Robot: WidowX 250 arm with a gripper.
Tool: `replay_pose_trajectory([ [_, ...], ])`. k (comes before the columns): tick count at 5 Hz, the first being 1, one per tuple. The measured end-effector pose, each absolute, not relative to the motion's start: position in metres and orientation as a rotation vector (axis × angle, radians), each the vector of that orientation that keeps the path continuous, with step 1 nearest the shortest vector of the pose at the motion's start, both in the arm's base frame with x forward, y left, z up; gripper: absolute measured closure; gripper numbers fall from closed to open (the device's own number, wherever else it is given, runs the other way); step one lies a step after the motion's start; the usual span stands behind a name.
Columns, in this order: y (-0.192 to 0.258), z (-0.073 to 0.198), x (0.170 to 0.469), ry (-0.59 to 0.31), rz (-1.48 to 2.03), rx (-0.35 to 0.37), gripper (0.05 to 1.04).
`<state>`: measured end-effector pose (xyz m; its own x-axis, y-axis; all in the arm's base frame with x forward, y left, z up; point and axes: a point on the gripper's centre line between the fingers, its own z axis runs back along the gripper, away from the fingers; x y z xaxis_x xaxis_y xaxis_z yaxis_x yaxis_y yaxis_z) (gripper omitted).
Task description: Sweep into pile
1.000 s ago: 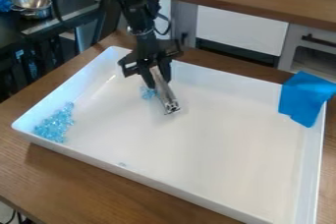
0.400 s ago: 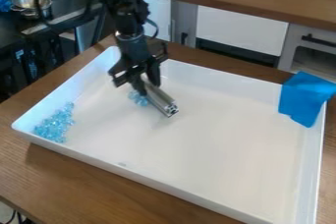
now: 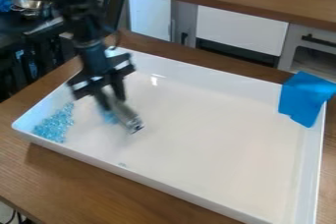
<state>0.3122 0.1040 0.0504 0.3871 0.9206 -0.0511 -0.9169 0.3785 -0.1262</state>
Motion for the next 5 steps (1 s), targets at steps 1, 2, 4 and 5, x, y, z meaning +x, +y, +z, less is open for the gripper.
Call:
replay_pose_trajectory([
  [1, 0.119, 0.051, 0.281, -0.035, 1.163, -0.129, 0.737],
  [2, 0.123, 0.05, 0.263, -0.068, 1.124, -0.118, 0.737],
  [4, 0.078, 0.069, 0.286, -0.03, 1.107, -0.273, 0.737],
  [5, 0.046, 0.087, 0.312, -0.055, 1.058, -0.314, 0.736],
])
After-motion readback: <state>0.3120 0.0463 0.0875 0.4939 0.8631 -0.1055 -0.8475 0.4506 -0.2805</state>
